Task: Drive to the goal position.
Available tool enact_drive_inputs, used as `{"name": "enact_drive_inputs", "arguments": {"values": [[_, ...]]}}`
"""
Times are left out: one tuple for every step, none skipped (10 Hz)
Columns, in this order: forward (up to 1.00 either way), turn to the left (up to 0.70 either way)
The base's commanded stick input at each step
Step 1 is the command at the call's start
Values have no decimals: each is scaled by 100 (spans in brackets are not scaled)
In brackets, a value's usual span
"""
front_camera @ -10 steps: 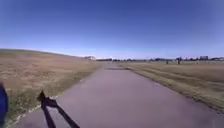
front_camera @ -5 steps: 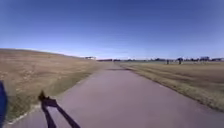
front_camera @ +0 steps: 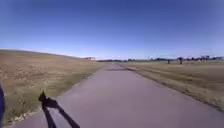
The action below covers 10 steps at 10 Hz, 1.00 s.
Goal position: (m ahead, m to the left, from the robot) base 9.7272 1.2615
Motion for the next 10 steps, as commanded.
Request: {"name": "enact_drive_inputs", "arguments": {"values": [[70, 0], [70, 0], [70, 0], [70, 0], [70, 0], [70, 0], [70, 0], [70, 0], [70, 0], [70, 0]]}}
